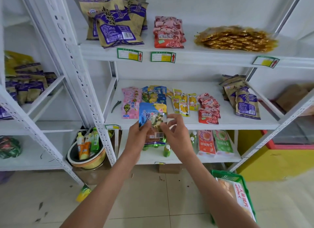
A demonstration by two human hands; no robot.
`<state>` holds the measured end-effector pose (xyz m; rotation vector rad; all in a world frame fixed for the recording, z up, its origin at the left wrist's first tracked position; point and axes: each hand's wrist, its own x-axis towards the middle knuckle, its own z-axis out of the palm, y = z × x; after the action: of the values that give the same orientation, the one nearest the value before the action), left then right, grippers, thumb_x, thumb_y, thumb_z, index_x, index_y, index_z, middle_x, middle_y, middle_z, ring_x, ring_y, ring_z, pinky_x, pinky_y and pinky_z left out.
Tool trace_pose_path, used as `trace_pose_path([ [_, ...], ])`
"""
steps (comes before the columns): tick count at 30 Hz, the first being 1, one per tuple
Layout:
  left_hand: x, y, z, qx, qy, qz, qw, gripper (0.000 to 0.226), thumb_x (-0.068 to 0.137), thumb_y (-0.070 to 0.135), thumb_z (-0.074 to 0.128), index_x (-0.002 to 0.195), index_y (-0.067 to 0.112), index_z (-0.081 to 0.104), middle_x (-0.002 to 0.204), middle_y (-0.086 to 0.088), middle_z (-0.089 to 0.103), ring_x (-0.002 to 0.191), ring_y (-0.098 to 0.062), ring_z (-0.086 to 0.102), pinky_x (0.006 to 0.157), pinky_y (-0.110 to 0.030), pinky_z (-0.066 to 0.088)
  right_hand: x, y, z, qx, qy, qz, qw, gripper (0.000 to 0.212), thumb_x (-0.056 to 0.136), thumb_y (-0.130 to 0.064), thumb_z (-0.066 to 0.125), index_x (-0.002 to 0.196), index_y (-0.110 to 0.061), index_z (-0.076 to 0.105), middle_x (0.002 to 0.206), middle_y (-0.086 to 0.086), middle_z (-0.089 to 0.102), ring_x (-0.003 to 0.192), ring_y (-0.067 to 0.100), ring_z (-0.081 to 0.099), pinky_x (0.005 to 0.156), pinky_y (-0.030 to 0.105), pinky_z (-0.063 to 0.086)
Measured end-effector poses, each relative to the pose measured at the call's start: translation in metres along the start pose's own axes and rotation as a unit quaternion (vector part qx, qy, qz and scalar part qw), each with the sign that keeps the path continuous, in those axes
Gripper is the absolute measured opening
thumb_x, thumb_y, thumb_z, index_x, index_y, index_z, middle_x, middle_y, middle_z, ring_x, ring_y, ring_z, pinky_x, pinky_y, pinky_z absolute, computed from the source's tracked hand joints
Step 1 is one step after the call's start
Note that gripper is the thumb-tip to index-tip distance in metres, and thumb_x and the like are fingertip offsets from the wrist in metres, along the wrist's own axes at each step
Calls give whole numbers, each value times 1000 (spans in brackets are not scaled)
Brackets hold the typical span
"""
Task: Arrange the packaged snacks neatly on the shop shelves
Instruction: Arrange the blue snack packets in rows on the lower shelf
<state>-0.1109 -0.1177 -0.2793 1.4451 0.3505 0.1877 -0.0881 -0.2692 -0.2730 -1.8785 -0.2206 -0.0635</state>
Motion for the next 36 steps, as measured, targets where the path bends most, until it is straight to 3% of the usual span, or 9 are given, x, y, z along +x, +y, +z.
trace_pose_path([
  [2, 5, 2, -4, -42, -28, -35, 998, 17, 102, 32, 65, 107, 17, 73, 90, -1, 81, 83, -18, 78, 86, -39, 61, 6, 11, -7, -34, -11, 48, 998, 39, 96, -46, 71, 127, -32, 54, 105, -2, 64, 83, 16, 65, 70, 34, 56],
  [4, 9, 3, -3, -34, -56, -36, 997, 19, 101, 33, 67, 111, 18, 73, 93, -2, 81, 86, -18, 78, 87, -39, 60, 10, 19, -8, 8, -24, 60, 998, 23, 97, -39, 72, 115, -25, 64, 104, 1, 68, 79, 20, 65, 70, 34, 53],
  [6, 13, 1, -2, -8, -64, -15, 998, 20, 101, 32, 67, 115, 19, 73, 98, -2, 81, 90, -18, 78, 85, -35, 60, 12, 23, -9, 65, -10, 61, 996, 4, 100, -25, 71, 99, -21, 70, 91, 0, 70, 68, 16, 56, 63, 30, 47],
  [9, 19, -1, -2, -25, -52, 7, 998, 15, 102, 25, 67, 114, 18, 74, 101, 0, 81, 91, -13, 77, 76, -25, 61, 15, 27, -15, 77, 14, 37, 996, 16, 102, -16, 67, 87, -21, 71, 74, -7, 65, 63, 15, 50, 57, 28, 42],
  [15, 25, -1, 1, 17, -19, 62, 998, 9, 101, 16, 68, 95, 17, 75, 83, 11, 78, 77, 2, 70, 67, -13, 53, 20, 34, -21, 83, 30, 37, 995, 17, 102, -13, 65, 86, -16, 70, 63, -4, 58, 59, 15, 49, 54, 29, 41],
  [23, 33, -9, 4, 90, -7, 152, 984, 16, 103, 19, 65, 90, 15, 73, 72, 16, 70, 68, 2, 62, 64, -14, 47, 25, 33, -9, 70, 29, 18, 997, 22, 101, -14, 66, 80, -12, 66, 64, -9, 56, 59, 11, 43, 56, 25, 36],
  [29, 36, -8, 14, 183, 16, 229, 956, 15, 103, 23, 64, 95, 16, 74, 80, 12, 71, 75, -3, 65, 66, -14, 47, 27, 31, -3, 75, 41, 11, 996, 21, 101, -14, 65, 80, -16, 67, 63, -14, 55, 58, 6, 42, 57, 18, 36],
  [32, 40, -11, 17, 189, 40, 214, 958, 13, 103, 19, 63, 93, 20, 71, 82, 9, 71, 74, -2, 65, 65, -13, 46, 29, 30, -1, 65, 27, 7, 998, 15, 100, -16, 67, 85, -18, 70, 68, -11, 60, 60, 6, 46, 60, 19, 39],
  [36, 53, -13, 7, 133, 78, 151, 976, 13, 101, 24, 66, 96, 15, 75, 87, 4, 75, 79, -8, 68, 72, -29, 53, 36, 32, -12, 68, 25, 12, 997, 12, 99, -19, 71, 87, -18, 74, 65, -17, 58, 59, 9, 44, 57, 22, 38],
])
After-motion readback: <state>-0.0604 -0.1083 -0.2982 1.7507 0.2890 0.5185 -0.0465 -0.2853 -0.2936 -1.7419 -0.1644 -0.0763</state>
